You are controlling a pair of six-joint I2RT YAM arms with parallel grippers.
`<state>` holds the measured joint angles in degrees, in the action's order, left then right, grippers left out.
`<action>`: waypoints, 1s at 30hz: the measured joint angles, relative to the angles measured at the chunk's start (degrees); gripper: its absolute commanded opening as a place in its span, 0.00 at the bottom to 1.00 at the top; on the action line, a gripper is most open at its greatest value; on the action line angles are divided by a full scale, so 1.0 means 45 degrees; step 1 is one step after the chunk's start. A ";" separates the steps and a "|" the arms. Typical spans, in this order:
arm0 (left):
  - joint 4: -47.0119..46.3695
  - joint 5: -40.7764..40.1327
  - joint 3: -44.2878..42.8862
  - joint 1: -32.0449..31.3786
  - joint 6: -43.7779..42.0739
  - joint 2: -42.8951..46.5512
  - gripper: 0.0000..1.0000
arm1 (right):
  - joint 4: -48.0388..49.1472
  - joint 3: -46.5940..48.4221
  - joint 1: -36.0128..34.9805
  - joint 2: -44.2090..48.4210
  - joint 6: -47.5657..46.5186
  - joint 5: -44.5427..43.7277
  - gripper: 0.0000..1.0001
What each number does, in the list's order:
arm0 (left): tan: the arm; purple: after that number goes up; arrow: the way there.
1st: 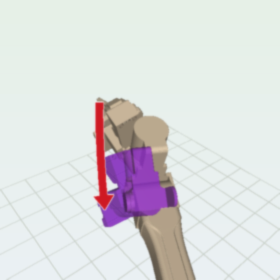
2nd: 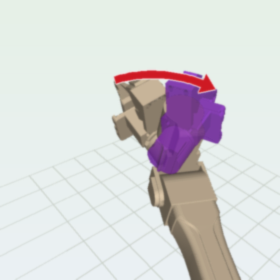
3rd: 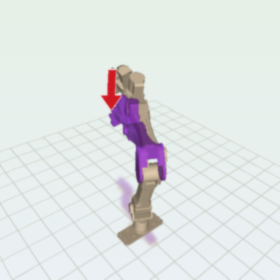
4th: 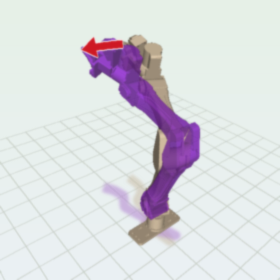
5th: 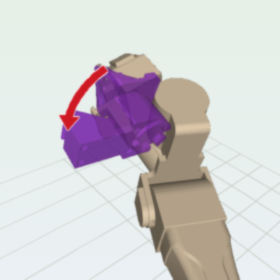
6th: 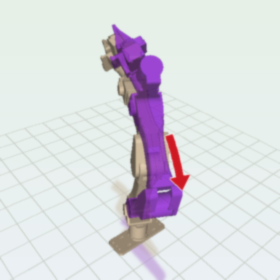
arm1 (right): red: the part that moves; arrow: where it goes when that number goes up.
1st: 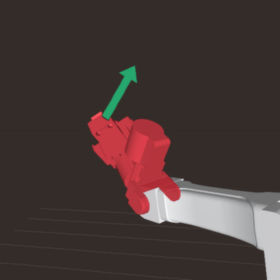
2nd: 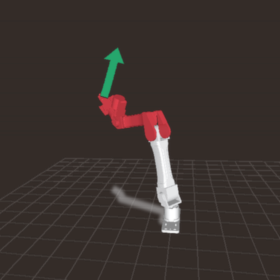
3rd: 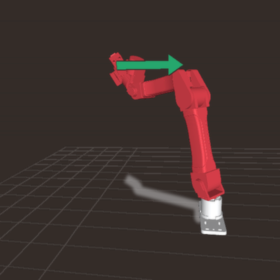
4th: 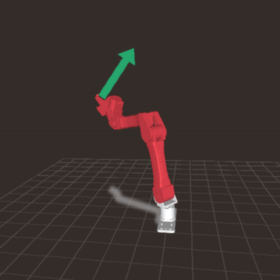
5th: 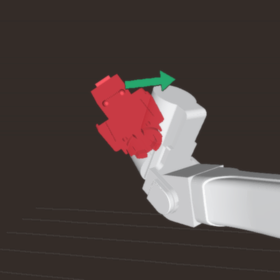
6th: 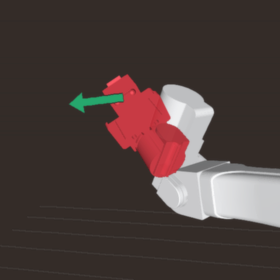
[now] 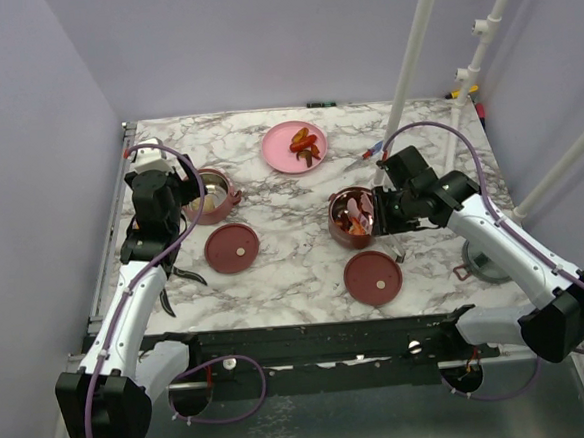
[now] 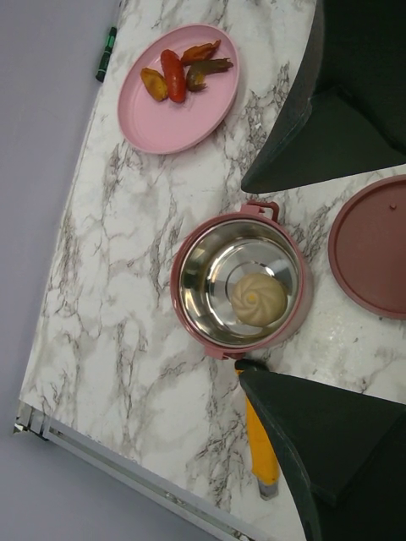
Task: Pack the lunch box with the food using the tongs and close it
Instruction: Place the fake food in the packing box.
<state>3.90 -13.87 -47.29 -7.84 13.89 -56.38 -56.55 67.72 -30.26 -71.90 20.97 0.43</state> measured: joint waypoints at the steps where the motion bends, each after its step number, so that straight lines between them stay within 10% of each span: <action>1: 0.0000 0.0000 0.0000 0.0000 0.0000 -0.0019 0.86 | 0.0029 0.0000 0.0000 0.0000 0.0005 0.0000 0.37; 30: -0.0005 0.0029 0.0000 0.0000 0.0039 -0.0044 0.86 | 0.2764 0.3716 0.0000 -0.3405 -0.0078 0.1316 0.36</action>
<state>3.88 -13.74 -47.29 -7.84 14.06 -56.58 -44.12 84.44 -30.26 -87.22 20.62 6.35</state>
